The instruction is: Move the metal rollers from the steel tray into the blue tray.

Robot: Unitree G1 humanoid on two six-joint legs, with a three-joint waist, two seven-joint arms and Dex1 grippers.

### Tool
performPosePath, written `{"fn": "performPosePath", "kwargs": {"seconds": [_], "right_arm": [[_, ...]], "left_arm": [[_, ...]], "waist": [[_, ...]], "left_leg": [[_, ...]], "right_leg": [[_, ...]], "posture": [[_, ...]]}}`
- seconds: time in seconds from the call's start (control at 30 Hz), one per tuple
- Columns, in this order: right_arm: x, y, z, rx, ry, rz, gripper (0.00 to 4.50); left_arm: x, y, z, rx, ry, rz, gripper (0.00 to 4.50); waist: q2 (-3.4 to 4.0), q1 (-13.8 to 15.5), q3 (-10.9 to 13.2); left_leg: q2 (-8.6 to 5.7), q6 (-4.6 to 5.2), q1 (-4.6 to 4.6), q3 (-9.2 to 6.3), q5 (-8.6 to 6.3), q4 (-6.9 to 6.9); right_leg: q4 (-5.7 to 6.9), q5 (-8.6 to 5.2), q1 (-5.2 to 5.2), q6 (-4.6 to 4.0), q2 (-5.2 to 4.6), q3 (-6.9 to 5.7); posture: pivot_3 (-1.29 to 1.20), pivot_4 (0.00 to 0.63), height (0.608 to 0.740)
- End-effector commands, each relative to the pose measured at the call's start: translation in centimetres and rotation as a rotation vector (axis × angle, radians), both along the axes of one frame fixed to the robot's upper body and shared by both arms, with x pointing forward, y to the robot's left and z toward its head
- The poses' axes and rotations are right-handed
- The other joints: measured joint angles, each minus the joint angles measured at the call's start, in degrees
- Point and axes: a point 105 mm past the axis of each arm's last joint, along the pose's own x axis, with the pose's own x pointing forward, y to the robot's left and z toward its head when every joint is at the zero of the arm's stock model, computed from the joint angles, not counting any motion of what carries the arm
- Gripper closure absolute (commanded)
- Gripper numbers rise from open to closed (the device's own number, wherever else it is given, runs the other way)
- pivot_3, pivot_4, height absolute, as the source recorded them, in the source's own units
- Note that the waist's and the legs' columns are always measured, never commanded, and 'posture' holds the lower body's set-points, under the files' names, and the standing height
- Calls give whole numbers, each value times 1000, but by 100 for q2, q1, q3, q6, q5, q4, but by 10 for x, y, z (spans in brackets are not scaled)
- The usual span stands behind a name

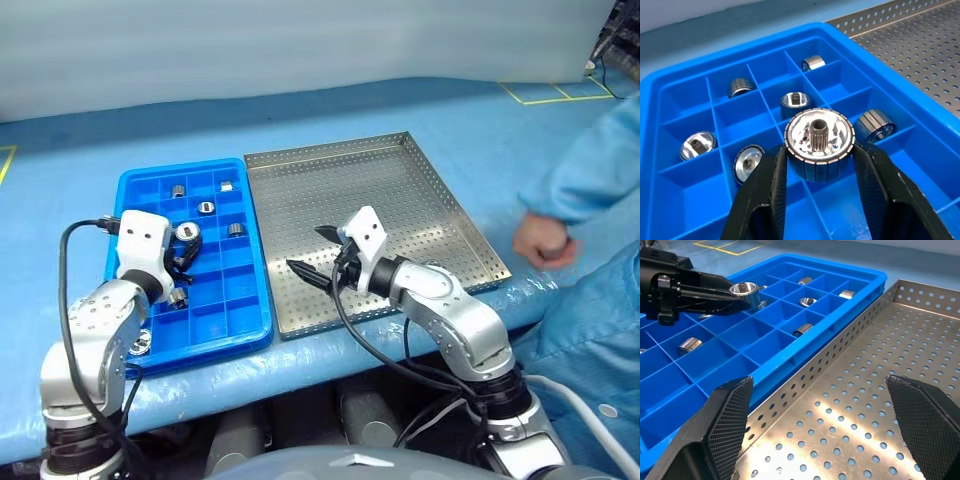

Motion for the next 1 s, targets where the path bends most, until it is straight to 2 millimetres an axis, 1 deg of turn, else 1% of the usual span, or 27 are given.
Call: {"fn": "performPosePath", "kwargs": {"seconds": [0.03, 0.1, 0.23, 0.33, 0.43, 0.47, 0.53, 0.6, 0.7, 0.8, 0.87, 1.0], "right_arm": [[-3, -1, 14, 23, -60, -4, 0], [-4, -1, 13, 16, -62, -8, 0], [-2, -7, 10, -19, -67, -39, 0], [-2, -19, 2, -111, -80, -62, 0], [-4, -28, 0, -155, -83, -65, 0], [-6, -32, -2, -178, -82, -63, 0], [-9, -39, -4, -219, -81, -60, 0], [-12, -52, -7, -275, -76, -77, 0], [-13, -66, -9, -312, -37, -122, 0], [-14, -75, -20, -323, 55, -160, 0], [-11, -77, -26, -305, 99, -189, 0], [-3, -74, -33, -253, 160, -231, 0]], "left_arm": [[4, 0, 1, 29, -17, 9, 1520], [7, 0, 3, 16, -32, 27, 840], [10, -1, 19, -49, -112, 22, 840], [10, -15, 28, -80, -156, -71, 840], [8, -26, 32, -79, -180, -147, 840], [6, -33, 33, -87, -189, -190, 840], [2, -43, 35, -95, -200, -259, 840], [-4, -54, 36, -105, -213, -331, 840], [-8, -61, 37, -108, -226, -377, 840], [-11, -68, 35, -105, -227, -414, 840], [-11, -71, 33, -110, -227, -425, 840], [-11, -78, 32, -100, -232, -454, 840]], "waist": [[4, 8, -2], [7, 9, -4], [7, 29, -4], [13, 39, -8], [13, 40, -8], [15, 37, -9], [17, 33, -10], [18, 33, -10], [18, 36, -10], [18, 27, -11], [18, 22, -11], [17, -6, -11]], "left_leg": [[0, 8, 0, 0, 5, 0], [1, 13, 1, 0, 8, 0], [1, 15, -1, 0, 9, 2], [1, 15, -1, 0, 9, 2], [0, 16, -2, 1, 9, 2], [1, 16, -1, 1, 10, 2], [2, 17, 0, 2, 10, 1], [2, 18, -1, 4, 11, 2], [2, 21, -1, 6, 11, 3], [8, 21, 4, 9, 14, 11], [9, 23, 9, 10, 16, 14], [9, 25, 11, 12, 18, 20]], "right_leg": [[0, 0, 1, -2, 1, -1], [0, 0, 2, -2, 2, -1], [0, 1, 3, -1, 3, -2], [0, -1, 3, -4, 3, -3], [-2, -3, 5, -9, 2, -4], [-1, -5, 5, -13, 3, -4], [0, -15, 7, -29, 4, -4], [-1, -19, 8, -36, 5, -4], [-1, -20, 9, -37, 5, -4], [0, -23, 16, -41, 13, -2], [0, -24, 23, -41, 16, -1], [1, -24, 28, -39, 20, 1]], "posture": [[-218, 150, 740], [-219, 150, 740], [-223, 150, 740], [-230, 150, 740], [-234, 150, 740], [-234, 150, 740], [-243, 150, 740], [-243, 150, 740], [-243, 150, 740], [-251, 150, 740], [-252, 150, 740], [-252, 150, 740]]}}
